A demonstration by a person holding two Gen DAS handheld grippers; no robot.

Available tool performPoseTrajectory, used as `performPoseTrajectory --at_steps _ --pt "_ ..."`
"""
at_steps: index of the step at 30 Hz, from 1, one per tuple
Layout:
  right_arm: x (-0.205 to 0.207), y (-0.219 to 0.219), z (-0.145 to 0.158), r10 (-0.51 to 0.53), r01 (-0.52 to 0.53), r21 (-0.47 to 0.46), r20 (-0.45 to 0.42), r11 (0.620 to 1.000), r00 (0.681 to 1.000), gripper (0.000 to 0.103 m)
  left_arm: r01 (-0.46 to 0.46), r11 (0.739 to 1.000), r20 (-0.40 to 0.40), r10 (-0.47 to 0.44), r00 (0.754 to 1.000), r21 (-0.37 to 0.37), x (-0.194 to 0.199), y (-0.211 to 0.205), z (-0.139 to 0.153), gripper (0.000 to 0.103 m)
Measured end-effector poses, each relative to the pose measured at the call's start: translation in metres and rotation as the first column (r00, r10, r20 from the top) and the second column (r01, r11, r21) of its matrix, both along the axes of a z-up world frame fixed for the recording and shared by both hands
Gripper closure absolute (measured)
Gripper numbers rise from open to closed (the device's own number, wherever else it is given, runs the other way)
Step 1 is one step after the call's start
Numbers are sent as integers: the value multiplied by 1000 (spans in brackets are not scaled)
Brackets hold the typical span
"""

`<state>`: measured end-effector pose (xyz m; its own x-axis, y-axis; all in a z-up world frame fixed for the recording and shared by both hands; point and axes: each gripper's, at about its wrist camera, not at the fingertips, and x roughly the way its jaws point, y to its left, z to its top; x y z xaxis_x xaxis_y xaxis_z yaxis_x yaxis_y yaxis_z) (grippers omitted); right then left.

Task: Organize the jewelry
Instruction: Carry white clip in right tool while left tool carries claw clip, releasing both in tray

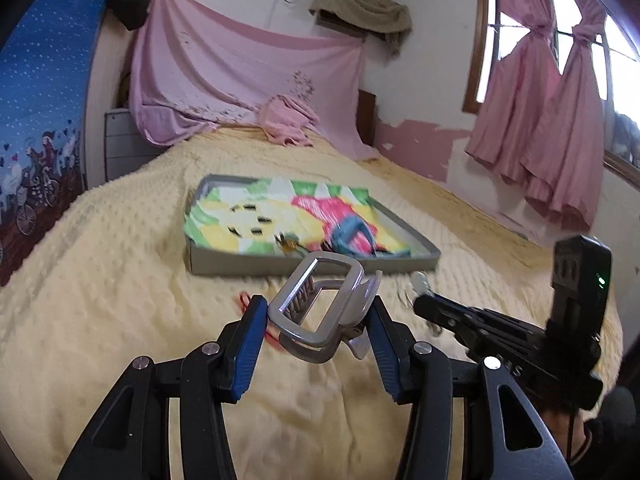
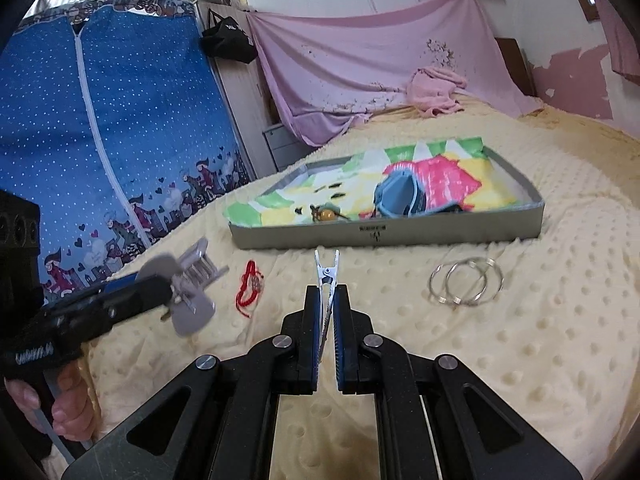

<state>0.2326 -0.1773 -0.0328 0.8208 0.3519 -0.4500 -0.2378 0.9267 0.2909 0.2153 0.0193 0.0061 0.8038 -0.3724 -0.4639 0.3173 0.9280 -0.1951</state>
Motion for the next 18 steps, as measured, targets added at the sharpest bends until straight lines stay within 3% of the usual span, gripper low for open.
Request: performPoseTrajectory --at_steps 9,12,18 --pt "42 -36 29 -46 48 -49 40 998 998 97 -114 993 31 115 993 -23 58 -27 11 55" --pt "64 -47 35 -60 62 -67 38 996 997 97 -125 991 16 126 992 -40 81 -36 11 55" --pt "110 -54 33 -87 85 -107 -14 991 996 97 -140 990 -66 140 988 -3 126 -55 -1 55"
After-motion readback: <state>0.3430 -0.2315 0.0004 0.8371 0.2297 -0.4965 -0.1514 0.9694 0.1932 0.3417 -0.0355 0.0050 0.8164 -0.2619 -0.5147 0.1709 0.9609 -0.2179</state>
